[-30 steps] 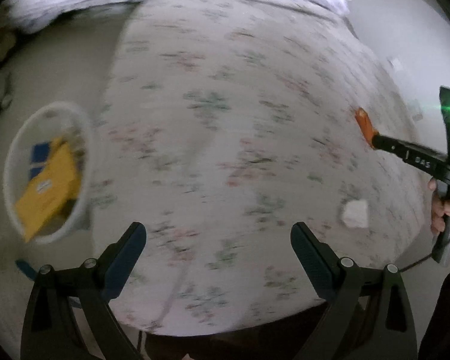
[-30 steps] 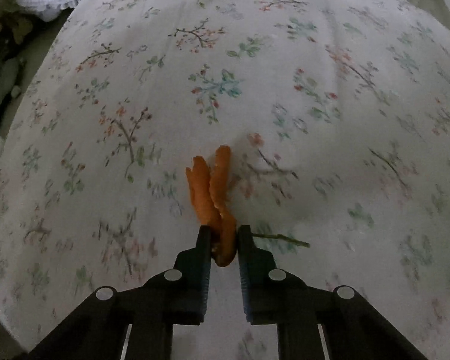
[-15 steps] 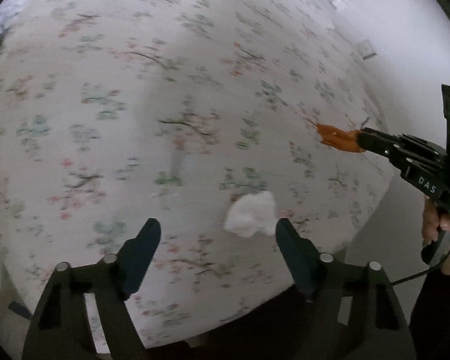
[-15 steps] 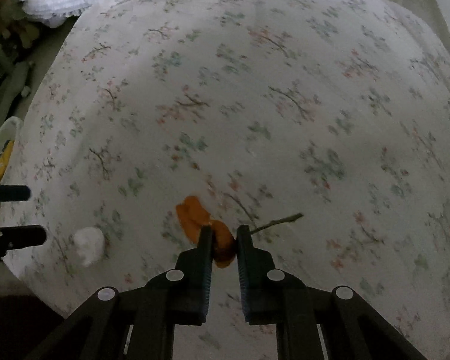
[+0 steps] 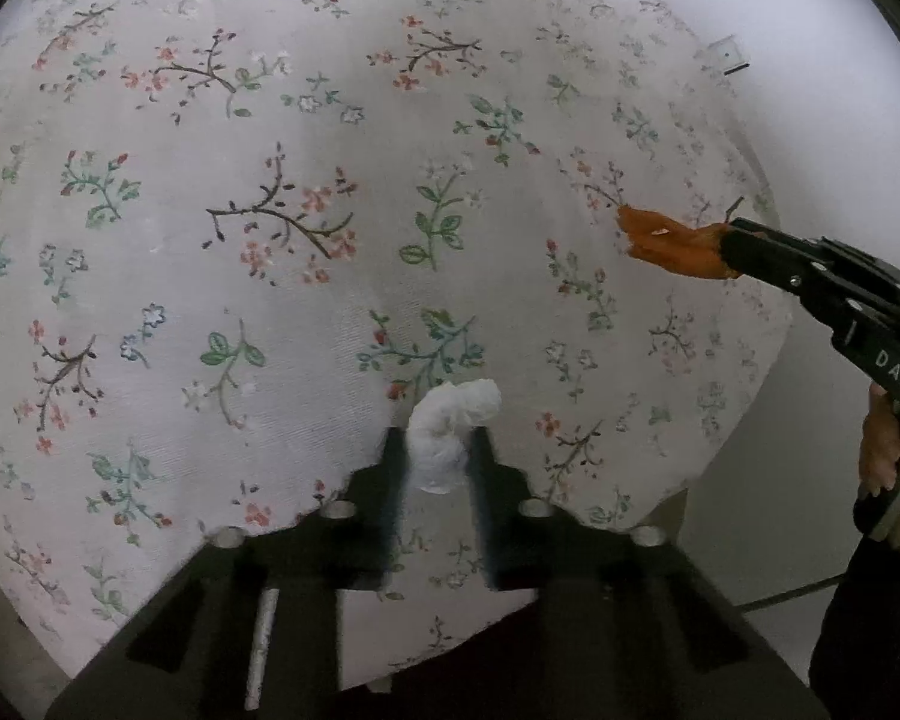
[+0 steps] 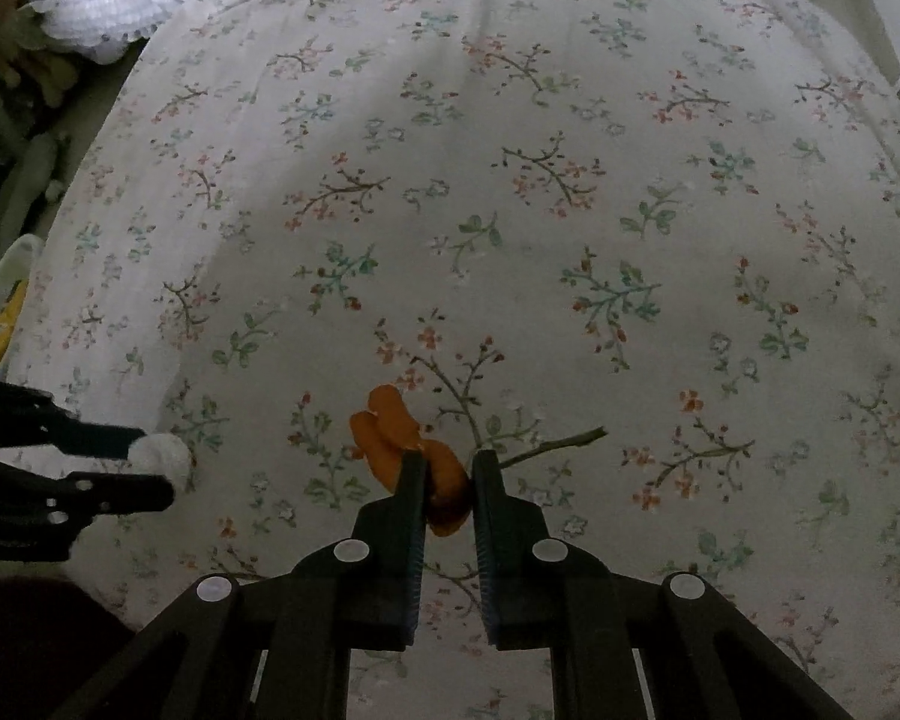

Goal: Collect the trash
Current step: 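Grasp the white tissue ball with the left tool while right tool holds the peel, then carry tissue into wastebasket and open left tool while right tool carries peel toward it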

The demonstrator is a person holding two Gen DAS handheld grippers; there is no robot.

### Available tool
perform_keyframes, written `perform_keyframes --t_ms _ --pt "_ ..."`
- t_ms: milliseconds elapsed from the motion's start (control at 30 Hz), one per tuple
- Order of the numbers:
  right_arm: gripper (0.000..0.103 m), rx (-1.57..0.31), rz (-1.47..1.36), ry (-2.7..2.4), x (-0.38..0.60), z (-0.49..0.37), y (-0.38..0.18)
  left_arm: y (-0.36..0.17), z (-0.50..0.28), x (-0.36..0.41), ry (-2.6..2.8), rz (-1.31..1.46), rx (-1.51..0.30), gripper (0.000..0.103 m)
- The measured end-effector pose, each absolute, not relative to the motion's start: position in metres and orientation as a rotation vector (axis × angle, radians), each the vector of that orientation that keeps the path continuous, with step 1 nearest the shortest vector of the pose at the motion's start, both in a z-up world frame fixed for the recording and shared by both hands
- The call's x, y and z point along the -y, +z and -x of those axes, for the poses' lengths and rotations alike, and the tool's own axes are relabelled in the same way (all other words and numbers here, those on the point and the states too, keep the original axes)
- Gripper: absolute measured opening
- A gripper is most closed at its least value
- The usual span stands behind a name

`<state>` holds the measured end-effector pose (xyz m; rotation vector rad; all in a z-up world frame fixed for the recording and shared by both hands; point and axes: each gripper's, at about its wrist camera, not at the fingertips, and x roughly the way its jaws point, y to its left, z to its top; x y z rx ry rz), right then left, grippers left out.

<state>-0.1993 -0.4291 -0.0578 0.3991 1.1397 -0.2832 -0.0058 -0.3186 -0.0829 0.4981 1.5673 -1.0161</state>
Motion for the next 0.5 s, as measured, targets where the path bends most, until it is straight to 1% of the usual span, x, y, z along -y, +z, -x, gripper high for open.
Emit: perform_keyframes --t_ms 100,200,500 --pt "0.013 -1.140 -0.398 -0.275 0.424 0.197 -0.056 -0.072 0.006 0.310 -0.991 -0.505 -1.549 0.015" --pt "0.013 -1.140 -0.391 -0.268 0.416 0.193 -0.050 -0.057 0.000 0.295 -0.995 -0.481 -1.517 0.015" --pt "0.013 -1.101 -0.328 -0.205 0.376 0.168 -0.022 -0.036 -0.047 0.212 -0.870 -0.315 -1.482 0.015"
